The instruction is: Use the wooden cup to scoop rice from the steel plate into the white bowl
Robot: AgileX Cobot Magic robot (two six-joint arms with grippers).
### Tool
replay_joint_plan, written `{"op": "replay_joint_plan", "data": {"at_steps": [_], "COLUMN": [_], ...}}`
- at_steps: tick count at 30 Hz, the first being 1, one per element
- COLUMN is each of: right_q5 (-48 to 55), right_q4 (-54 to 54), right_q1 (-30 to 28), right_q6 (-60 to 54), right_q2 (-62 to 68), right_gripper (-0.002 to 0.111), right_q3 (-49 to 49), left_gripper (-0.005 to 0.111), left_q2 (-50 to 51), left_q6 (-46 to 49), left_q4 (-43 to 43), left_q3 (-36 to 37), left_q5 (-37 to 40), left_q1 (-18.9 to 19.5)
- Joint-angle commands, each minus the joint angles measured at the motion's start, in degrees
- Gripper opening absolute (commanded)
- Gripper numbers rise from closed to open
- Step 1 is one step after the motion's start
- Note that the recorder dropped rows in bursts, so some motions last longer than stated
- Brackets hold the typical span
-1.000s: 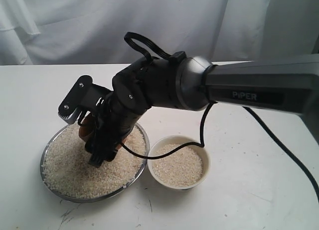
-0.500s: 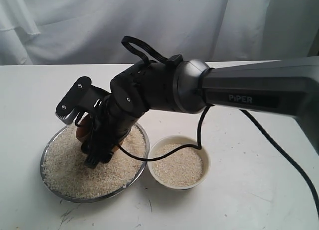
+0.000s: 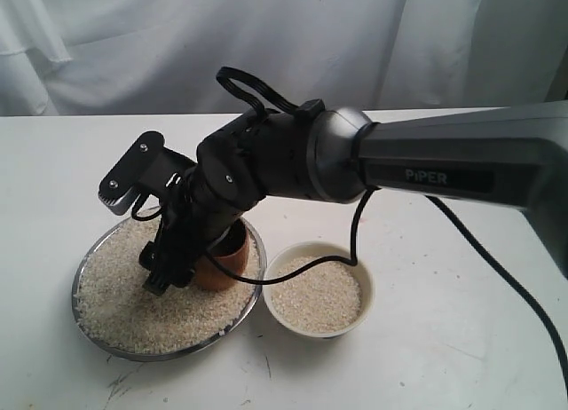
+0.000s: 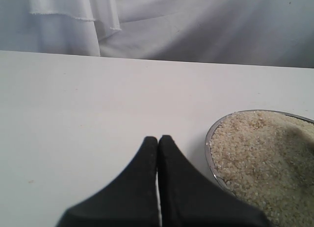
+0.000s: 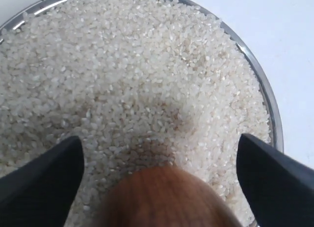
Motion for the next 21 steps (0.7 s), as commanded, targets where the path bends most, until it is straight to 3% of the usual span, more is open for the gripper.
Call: {"op": "replay_joint_plan", "data": {"at_steps": [1,13,17,21], "right_q5": [-1.1,-1.2,3.6,16.4], "right_q4": [-0.6,-3.0,-3.4,-6.7], "right_q1": [0.4,-0.2,-0.4,-1.1], "right_q6": [0.1,-0.1,0.8,5.2], "right_q2": [-0.3,-6.6,-12.5,-14.3], "right_gripper": [0.077,0.077,0.07,0.058], "right_q3": [-0.4,-0.4,-0.4,0.1], "left_gripper": [0.0,0.0,0.0,0.0], "left_q2": [-0.2,-0.2,-0.2,-0.2], "left_q6": [0.0,0.0,0.0,0.0], "left_q4": [-0.1,-0.1,-0.1,-0.1], "left_q3": [0.3,0.3,0.3,0.3], "left_q5": [-0.4,-0.4,-0.4,-0.4], "left_q1": [0.1,0.1,0.1,0.1]}}
